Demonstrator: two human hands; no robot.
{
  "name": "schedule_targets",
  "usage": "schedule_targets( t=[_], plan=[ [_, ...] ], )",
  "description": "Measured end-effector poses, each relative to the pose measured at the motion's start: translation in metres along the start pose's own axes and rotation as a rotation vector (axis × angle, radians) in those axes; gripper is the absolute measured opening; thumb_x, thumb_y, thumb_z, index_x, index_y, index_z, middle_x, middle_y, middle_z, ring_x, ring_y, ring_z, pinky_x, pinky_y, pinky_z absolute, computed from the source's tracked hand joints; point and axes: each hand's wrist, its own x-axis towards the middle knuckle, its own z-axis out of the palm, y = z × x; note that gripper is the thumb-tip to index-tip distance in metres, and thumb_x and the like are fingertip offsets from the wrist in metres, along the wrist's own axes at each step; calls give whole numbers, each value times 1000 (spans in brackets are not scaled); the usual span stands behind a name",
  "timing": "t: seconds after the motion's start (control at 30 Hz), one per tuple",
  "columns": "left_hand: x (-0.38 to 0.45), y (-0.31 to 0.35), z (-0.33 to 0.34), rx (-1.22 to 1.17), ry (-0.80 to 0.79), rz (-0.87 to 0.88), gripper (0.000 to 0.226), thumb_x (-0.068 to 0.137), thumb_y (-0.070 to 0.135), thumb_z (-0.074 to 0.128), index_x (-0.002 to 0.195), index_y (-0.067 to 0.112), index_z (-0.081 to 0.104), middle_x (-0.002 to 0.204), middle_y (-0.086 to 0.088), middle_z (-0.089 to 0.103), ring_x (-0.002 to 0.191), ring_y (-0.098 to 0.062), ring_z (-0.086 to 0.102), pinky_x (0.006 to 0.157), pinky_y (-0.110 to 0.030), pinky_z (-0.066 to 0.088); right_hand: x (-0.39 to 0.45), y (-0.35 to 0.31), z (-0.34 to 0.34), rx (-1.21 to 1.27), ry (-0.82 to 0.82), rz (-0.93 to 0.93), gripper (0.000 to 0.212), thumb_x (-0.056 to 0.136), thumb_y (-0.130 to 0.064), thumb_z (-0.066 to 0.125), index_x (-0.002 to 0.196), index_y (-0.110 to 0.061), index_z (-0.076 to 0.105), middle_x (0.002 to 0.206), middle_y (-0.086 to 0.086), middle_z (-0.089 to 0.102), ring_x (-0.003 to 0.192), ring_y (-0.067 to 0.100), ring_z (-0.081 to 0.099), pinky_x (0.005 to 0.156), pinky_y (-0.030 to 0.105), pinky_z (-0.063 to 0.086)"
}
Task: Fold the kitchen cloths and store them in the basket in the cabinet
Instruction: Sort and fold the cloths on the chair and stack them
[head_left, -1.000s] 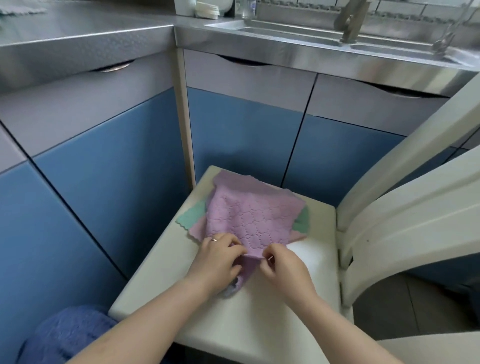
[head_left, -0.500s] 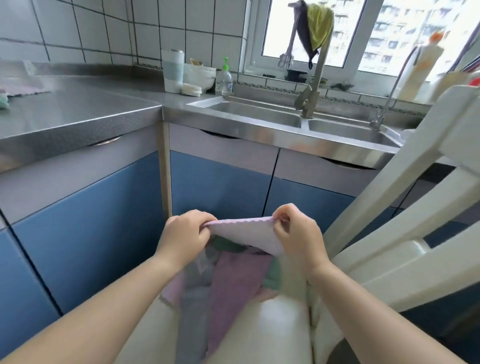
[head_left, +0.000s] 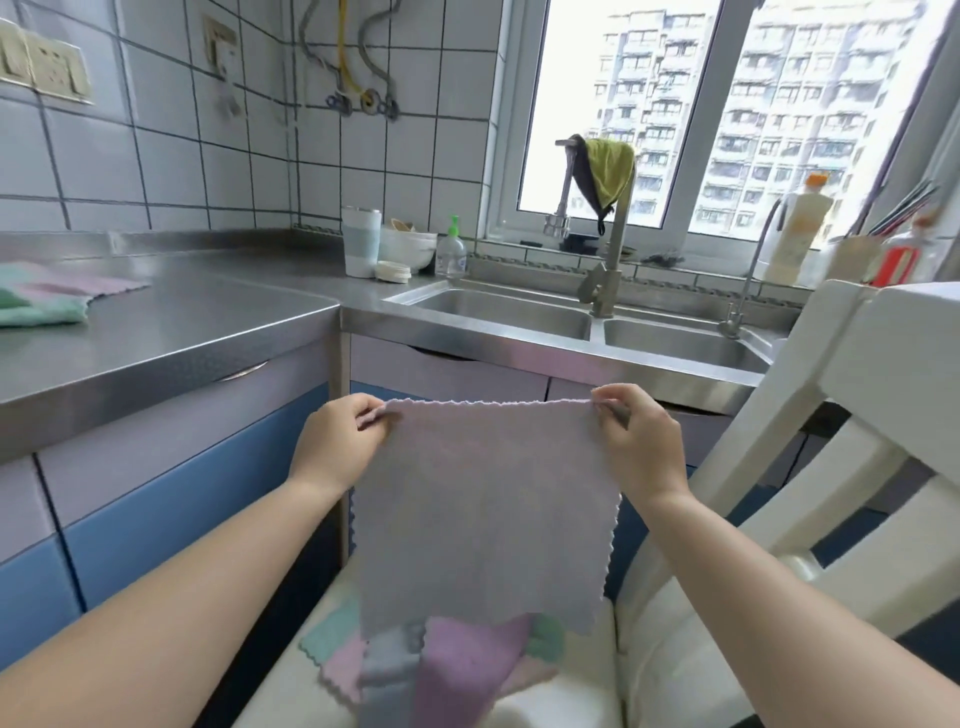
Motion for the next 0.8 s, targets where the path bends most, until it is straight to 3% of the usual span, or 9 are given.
schedule_targets(
  t=[0.1, 0.23, 0.43, 0.67, 0.8],
  plan=[
    [2, 4, -6, -260, 27, -135, 12, 89, 26, 63, 91, 16, 70, 85, 3, 68, 83, -16, 61, 66, -25, 46, -1, -2, 1, 77, 10, 89, 26, 93, -8, 48, 114, -16, 62, 96, -4, 64, 92, 14, 56, 77, 21, 37],
    [-3, 14, -15, -407, 56, -154, 12, 94, 24, 56, 94, 23, 68, 91, 5, 67, 88, -15, 59, 76, -27, 47, -9, -3, 0, 237, 72, 124, 24, 93, -9, 52, 114, -18, 61, 92, -3, 64, 87, 15, 57, 75, 23, 40],
    [-35, 25, -39, -432, 45, -51, 17, 97, 25, 48, 91, 30, 62, 87, 11, 64, 80, -9, 56, 73, -27, 45, -42, -7, -14, 323, 164, 43, 10, 94, -16, 53, 97, -26, 55, 67, -10, 53, 49, 1, 39, 55, 22, 35],
    [-154, -23, -47, -305, -90, -95, 20, 99, 20, 44, 91, 24, 62, 84, 16, 64, 77, 4, 55, 72, -25, 45, -169, 23, -15, 160, 31, 115, 13, 97, -15, 44, 104, -24, 50, 78, -9, 56, 69, 8, 49, 60, 25, 39],
    [-225, -61, -43, -242, -250, -229, 22, 99, 21, 45, 89, 22, 64, 83, 10, 65, 75, -4, 56, 68, -20, 43, -243, 44, -11, 54, -120, 218, 12, 98, -15, 43, 102, -26, 48, 79, -4, 59, 73, 17, 56, 61, 35, 46]
  ],
)
